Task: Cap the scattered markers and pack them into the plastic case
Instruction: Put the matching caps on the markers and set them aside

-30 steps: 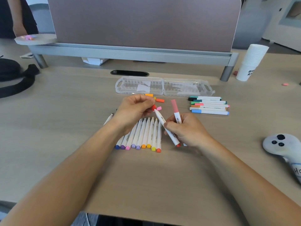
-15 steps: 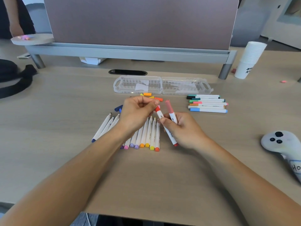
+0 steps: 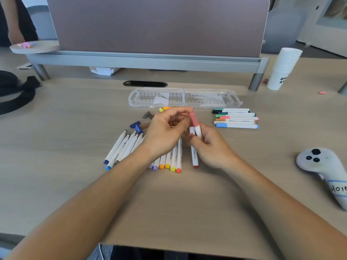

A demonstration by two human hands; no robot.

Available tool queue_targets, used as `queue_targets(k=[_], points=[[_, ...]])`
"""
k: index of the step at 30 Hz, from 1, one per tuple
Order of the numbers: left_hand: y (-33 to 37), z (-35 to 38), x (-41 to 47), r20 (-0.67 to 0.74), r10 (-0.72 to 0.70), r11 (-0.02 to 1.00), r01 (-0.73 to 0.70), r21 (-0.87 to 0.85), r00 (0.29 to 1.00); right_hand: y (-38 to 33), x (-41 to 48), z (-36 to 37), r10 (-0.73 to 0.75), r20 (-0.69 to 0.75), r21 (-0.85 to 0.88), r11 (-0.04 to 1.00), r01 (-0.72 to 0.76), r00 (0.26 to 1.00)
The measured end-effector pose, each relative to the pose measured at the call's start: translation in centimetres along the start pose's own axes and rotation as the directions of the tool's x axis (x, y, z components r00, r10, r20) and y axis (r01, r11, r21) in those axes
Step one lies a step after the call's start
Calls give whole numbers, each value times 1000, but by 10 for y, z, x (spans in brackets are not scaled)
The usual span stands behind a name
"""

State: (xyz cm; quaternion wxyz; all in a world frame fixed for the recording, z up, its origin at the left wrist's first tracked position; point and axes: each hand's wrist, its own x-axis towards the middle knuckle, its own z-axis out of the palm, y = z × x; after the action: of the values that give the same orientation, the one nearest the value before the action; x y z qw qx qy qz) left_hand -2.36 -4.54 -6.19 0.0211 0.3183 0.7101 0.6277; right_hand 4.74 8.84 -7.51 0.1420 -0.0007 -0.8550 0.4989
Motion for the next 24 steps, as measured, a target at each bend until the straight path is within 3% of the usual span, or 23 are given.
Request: queue_targets(k=[6,13,18,21,24], points=[[-12,-24,7,-51,-81,985,88,151,995,5,5,-7,88,-203,159,986,-56,975],[-18,-52,17,-189,-141,912,202,357,972,3,4,-7,178,-253,401,914,-65,951],[-21,-47,27,-159,-151,863,209,460,976,3,7,-7,214,-310,446,893,-57,926],[-25,-37,45,-133,-185,815,228,533,974,5,7,-10,96,-315,237,971,-20,944],[-30,-27,69,-98,-205,748,220,626,974,8,2,-7,-62,-44,-157,986,54,997]])
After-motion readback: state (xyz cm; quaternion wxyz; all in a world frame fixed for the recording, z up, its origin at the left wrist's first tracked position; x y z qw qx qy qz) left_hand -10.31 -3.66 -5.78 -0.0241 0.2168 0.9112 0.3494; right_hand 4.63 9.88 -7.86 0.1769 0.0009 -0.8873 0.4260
